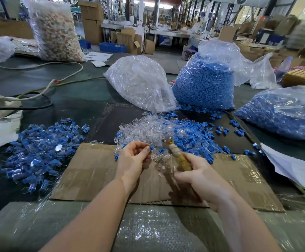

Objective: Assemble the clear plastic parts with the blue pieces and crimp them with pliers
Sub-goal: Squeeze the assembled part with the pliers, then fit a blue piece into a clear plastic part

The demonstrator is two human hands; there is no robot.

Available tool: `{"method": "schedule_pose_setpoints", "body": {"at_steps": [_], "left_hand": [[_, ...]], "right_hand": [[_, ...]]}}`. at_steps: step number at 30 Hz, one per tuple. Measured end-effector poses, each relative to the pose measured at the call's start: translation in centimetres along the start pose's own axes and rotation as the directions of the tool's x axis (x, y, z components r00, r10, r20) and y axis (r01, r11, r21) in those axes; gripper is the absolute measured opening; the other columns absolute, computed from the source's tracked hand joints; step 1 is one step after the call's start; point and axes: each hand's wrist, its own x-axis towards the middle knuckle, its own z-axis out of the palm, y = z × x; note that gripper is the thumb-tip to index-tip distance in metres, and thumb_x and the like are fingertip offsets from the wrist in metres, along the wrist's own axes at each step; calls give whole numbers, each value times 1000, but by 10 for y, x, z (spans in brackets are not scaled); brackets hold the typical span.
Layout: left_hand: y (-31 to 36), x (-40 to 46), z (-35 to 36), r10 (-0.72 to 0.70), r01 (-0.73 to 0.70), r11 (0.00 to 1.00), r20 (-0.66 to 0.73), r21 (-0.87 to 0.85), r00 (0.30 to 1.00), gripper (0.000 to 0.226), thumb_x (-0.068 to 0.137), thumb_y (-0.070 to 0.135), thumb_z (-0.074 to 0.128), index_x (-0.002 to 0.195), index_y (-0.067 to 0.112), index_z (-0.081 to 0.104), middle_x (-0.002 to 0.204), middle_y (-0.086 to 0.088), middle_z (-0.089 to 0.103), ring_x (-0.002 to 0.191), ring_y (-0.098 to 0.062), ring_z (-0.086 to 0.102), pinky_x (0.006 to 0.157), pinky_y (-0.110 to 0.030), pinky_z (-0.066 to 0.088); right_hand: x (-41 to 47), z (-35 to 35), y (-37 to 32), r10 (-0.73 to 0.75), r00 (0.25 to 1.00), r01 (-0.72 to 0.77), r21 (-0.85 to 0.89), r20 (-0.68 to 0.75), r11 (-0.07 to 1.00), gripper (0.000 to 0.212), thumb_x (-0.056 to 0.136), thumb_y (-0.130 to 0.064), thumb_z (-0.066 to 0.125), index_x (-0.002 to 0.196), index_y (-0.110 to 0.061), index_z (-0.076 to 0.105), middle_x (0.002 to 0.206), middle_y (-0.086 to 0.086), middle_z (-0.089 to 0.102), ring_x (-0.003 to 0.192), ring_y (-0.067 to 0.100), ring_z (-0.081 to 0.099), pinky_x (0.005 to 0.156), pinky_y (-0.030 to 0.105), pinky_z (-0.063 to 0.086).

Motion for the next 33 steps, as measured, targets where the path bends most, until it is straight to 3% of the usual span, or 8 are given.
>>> {"method": "schedule_pose_setpoints", "body": {"at_steps": [4, 8, 15, 20, 24, 27, 30, 33], "left_hand": [[2, -4, 3, 63, -63, 992, 6, 109, 998, 13, 88, 0, 58, 87, 12, 63, 68, 0, 61, 53, -3, 57, 49, -15, 47], [4, -7, 6, 122, -126, 968, 30, 216, 992, 17, 91, 1, 55, 95, 13, 66, 73, 2, 60, 55, 5, 55, 53, -10, 45], [6, -10, 6, 165, -177, 911, 64, 373, 984, 21, 90, 4, 56, 90, 24, 65, 72, 5, 63, 57, 4, 52, 54, -11, 43], [5, -13, 8, 236, -237, 864, 59, 445, 970, 20, 89, 5, 58, 90, 24, 66, 77, 7, 65, 62, 5, 54, 58, -9, 45], [6, -19, 10, 471, -403, 698, 46, 592, 881, 17, 89, 3, 57, 95, 15, 68, 81, 17, 55, 77, 11, 52, 70, 0, 36], [12, -16, 3, 532, -412, 658, -2, 631, 847, 17, 91, 3, 54, 101, 10, 66, 85, 13, 54, 80, 1, 53, 77, -6, 38], [25, -6, -16, 511, -275, 653, -142, 706, 848, 14, 92, 10, 54, 101, 13, 64, 92, -3, 60, 81, -16, 54, 74, -27, 42], [37, 4, -42, 527, -148, 517, -178, 843, 831, 13, 92, 14, 54, 99, 13, 65, 93, -2, 58, 84, -19, 52, 72, -29, 38]], "right_hand": [[18, -12, 13, -193, 913, -44, -556, -360, 830, 61, 90, -29, 60, 143, -22, 32, 114, 6, 48, 109, 22, 43, 94, 31, 35], [33, -20, 30, -212, 845, -242, -704, -492, 668, 70, 92, -46, 51, 148, -22, 18, 129, 11, 42, 119, 27, 36, 99, 37, 32], [43, -18, 45, -297, 822, -280, -799, -486, 533, 67, 93, -58, 34, 148, -22, 21, 129, 10, 43, 117, 26, 41, 96, 36, 35], [36, -12, 40, -342, 815, -284, -836, -469, 470, 60, 94, -56, 36, 144, -24, 32, 138, 7, 42, 127, 27, 37, 109, 45, 22], [23, -1, 32, -659, 636, 64, -824, -401, 563, 21, 83, -21, 68, 101, -10, 66, 96, 8, 63, 90, 29, 59, 81, 41, 48], [18, 3, 32, -607, 730, 139, -800, -315, 583, 10, 83, -17, 65, 93, -13, 65, 95, 2, 64, 91, 22, 59, 82, 33, 49], [19, 5, 39, -554, 796, 135, -821, -244, 555, 19, 88, -26, 59, 106, -21, 62, 103, -4, 60, 102, 16, 53, 89, 24, 41], [22, 7, 40, -550, 808, 147, -831, -212, 536, 23, 92, -32, 52, 113, -27, 59, 108, -8, 58, 107, 12, 49, 90, 20, 36]]}}
